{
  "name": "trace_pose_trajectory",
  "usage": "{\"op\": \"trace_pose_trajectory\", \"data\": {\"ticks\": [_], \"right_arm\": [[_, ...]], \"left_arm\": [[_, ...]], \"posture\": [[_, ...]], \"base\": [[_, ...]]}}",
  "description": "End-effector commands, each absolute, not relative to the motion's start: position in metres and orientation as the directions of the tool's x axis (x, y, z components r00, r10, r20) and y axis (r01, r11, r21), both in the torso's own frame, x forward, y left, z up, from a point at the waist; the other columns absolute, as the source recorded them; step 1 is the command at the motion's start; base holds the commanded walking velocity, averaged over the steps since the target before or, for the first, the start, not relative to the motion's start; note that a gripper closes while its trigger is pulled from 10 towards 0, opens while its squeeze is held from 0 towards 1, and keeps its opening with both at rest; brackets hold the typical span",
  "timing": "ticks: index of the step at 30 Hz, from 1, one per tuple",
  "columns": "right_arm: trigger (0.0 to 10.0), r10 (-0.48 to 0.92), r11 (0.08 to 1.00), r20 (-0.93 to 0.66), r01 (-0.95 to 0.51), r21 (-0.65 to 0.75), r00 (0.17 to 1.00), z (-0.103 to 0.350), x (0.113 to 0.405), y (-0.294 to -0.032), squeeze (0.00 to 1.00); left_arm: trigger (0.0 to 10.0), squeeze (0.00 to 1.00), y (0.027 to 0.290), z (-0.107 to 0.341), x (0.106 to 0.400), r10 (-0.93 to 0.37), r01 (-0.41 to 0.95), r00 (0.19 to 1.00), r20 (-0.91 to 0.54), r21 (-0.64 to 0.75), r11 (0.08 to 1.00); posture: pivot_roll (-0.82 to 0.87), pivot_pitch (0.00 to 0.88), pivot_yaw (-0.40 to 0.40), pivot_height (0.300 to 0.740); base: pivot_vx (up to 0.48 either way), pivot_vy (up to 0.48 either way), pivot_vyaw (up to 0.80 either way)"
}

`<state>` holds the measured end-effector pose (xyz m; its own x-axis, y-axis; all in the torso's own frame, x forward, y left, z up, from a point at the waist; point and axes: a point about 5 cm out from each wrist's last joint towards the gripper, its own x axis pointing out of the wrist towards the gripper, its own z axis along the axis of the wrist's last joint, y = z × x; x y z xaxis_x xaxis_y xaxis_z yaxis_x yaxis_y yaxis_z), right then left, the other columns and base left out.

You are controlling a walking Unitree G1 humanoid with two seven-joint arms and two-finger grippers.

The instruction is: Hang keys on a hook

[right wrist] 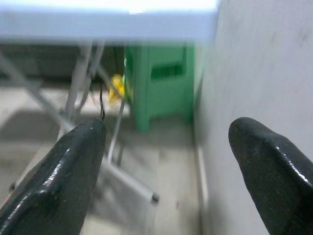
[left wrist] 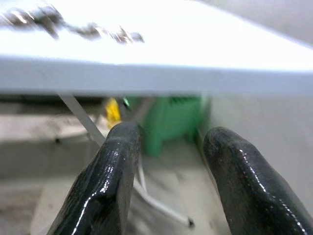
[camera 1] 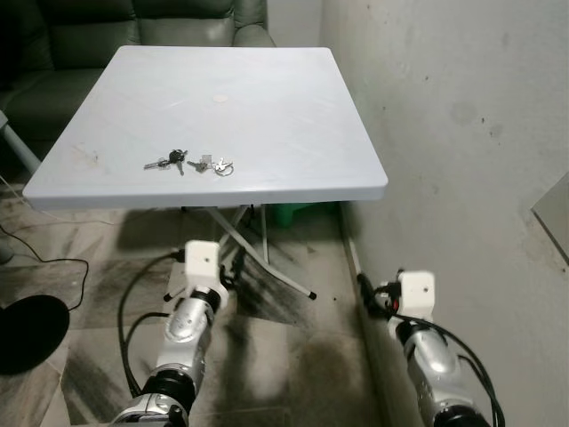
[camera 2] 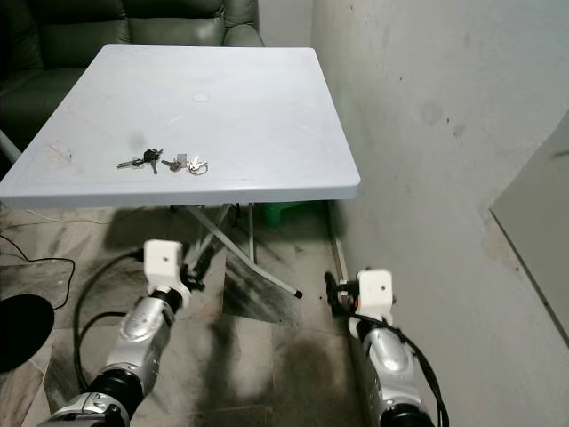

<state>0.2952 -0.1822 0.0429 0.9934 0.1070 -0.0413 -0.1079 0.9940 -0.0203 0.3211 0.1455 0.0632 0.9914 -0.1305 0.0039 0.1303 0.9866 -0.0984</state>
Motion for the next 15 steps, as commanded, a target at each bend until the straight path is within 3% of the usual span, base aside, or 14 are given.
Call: {"op": "trace_pose_trajectory", "data": {"ticks": [1,5,9,12,15], "right_arm": [[10.0,0.107,0.994,-0.010,-0.107,-0.036,0.994,0.049,0.294,-0.184,0.00],[10.0,0.102,0.995,0.065,-0.101,-0.023,0.993,0.067,0.294,-0.181,0.00],[10.0,0.122,0.991,0.111,-0.115,-0.065,0.986,0.079,0.288,-0.176,0.00],[10.0,0.127,0.991,0.104,-0.123,-0.051,0.986,0.078,0.284,-0.173,0.00],[10.0,0.127,0.991,0.089,-0.123,-0.050,0.988,0.076,0.282,-0.172,0.00]], "left_arm": [[10.0,0.00,0.156,0.069,0.320,-0.053,0.056,0.998,0.025,-0.141,0.988],[10.0,0.00,0.155,0.081,0.319,-0.043,0.053,0.998,0.052,-0.221,0.974],[10.0,0.00,0.153,0.095,0.311,-0.123,0.129,0.990,0.072,-0.083,0.988],[10.0,0.00,0.156,0.091,0.302,-0.150,0.159,0.986,0.069,-0.159,0.974],[10.0,0.00,0.160,0.084,0.301,-0.153,0.157,0.987,0.038,-0.123,0.980]], "posture": [[-0.05,0.082,-0.002,0.740],[-0.05,0.090,0.003,0.740],[-0.05,0.094,0.006,0.740],[-0.04,0.098,0.005,0.740],[-0.04,0.103,0.003,0.740]], "base": [[0.000,0.000,0.00],[0.000,0.000,0.00],[0.000,0.000,0.00],[0.000,0.000,0.00],[0.000,0.000,0.00]]}}
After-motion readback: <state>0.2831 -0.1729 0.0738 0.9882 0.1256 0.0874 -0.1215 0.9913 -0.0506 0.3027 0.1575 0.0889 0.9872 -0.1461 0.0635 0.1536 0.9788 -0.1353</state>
